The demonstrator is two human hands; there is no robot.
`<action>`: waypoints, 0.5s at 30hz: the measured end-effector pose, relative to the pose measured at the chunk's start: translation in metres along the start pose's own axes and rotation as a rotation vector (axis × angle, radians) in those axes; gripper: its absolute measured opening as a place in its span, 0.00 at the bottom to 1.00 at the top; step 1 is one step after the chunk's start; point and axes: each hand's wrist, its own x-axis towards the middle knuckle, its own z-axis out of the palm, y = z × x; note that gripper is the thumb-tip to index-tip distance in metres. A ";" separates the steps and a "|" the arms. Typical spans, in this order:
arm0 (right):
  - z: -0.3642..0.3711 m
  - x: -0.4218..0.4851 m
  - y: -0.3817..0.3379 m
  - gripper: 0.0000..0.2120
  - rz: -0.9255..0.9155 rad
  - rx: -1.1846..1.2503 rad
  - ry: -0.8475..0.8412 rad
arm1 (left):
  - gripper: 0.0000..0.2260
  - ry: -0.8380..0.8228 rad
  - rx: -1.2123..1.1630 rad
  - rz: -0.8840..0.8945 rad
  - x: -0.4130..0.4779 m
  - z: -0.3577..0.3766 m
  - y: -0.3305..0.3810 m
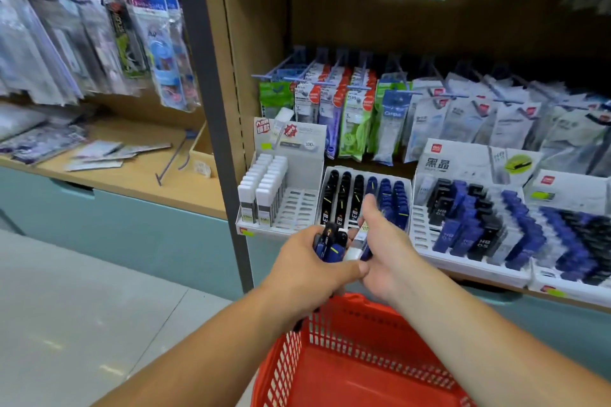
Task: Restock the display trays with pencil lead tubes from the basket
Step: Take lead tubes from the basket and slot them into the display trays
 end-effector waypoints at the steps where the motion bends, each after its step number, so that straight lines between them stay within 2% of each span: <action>1: 0.004 0.002 0.001 0.29 -0.026 -0.023 0.006 | 0.10 -0.008 0.020 0.003 0.004 -0.005 0.000; 3: 0.006 0.006 0.002 0.42 -0.138 -0.145 0.002 | 0.08 -0.029 0.062 0.015 0.010 -0.013 0.003; 5: 0.004 0.010 0.002 0.46 -0.234 -0.301 0.026 | 0.07 -0.043 0.067 0.026 0.014 -0.020 0.006; 7: 0.001 0.012 0.001 0.39 -0.238 -0.338 0.038 | 0.02 -0.067 0.062 0.020 0.017 -0.025 0.009; 15: -0.023 0.014 -0.020 0.09 -0.316 -0.473 -0.092 | 0.03 -0.116 0.063 -0.008 0.027 -0.053 0.014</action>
